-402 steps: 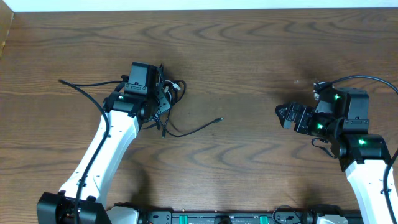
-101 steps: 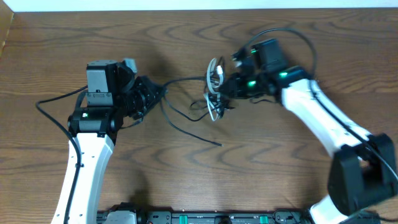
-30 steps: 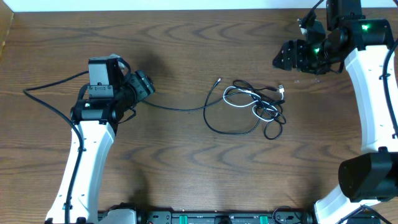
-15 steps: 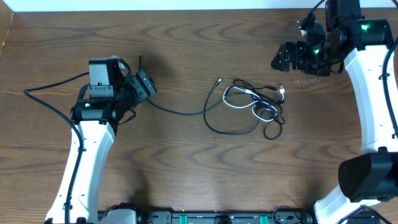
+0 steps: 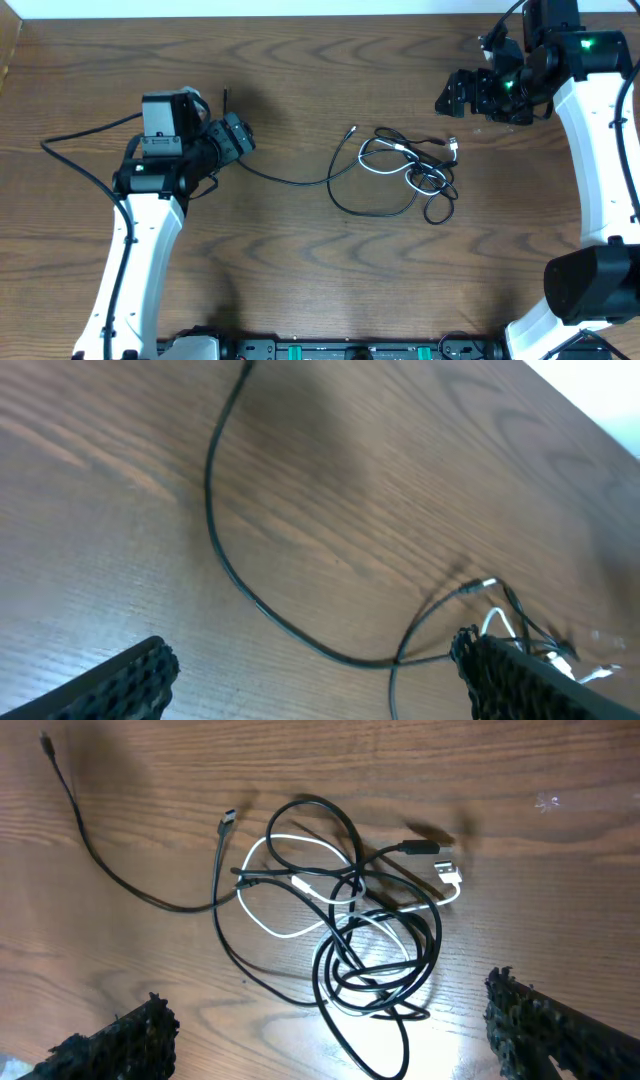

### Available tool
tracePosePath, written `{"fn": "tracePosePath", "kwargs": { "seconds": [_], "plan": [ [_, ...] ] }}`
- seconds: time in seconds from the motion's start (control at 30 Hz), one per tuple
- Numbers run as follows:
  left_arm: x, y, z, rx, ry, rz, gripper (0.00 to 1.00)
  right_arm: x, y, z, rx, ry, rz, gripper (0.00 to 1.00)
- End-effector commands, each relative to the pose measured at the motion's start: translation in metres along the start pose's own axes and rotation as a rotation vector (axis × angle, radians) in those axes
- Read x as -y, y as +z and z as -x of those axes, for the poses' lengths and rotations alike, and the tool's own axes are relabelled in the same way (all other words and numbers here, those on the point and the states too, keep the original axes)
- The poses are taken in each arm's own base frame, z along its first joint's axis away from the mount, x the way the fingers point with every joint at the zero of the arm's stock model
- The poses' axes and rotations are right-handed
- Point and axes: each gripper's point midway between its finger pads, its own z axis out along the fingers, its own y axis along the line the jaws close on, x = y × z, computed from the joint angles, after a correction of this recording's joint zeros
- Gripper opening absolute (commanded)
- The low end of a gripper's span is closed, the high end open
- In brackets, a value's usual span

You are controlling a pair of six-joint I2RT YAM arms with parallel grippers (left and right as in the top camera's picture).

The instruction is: Untangle cables

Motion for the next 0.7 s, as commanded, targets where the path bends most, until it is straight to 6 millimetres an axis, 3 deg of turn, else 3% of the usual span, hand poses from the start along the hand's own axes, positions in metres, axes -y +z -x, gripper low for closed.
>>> {"fn": "tracePosePath", "kwargs": {
  "seconds": [0.0, 0.27, 0.43, 0.67],
  "plan": [
    [0.018, -0.020, 0.020, 0.058, 0.052, -0.052, 0.95, -0.004, 0.003, -0.003, -0.012, -0.019, -0.001, 0.97],
    [0.039, -0.040, 0.029, 0.083, 0.153, -0.082, 0.95, -0.004, 0.003, -0.004, -0.014, -0.019, -0.002, 0.97],
    [0.053, -0.056, 0.034, 0.087, 0.178, -0.098, 1.00, -0.004, 0.003, -0.004, -0.017, -0.025, -0.002, 0.97],
    [0.065, -0.061, 0.021, 0.045, 0.205, -0.110, 0.98, -0.004, 0.003, -0.004, -0.016, -0.025, -0.002, 0.97]
  ]
}}
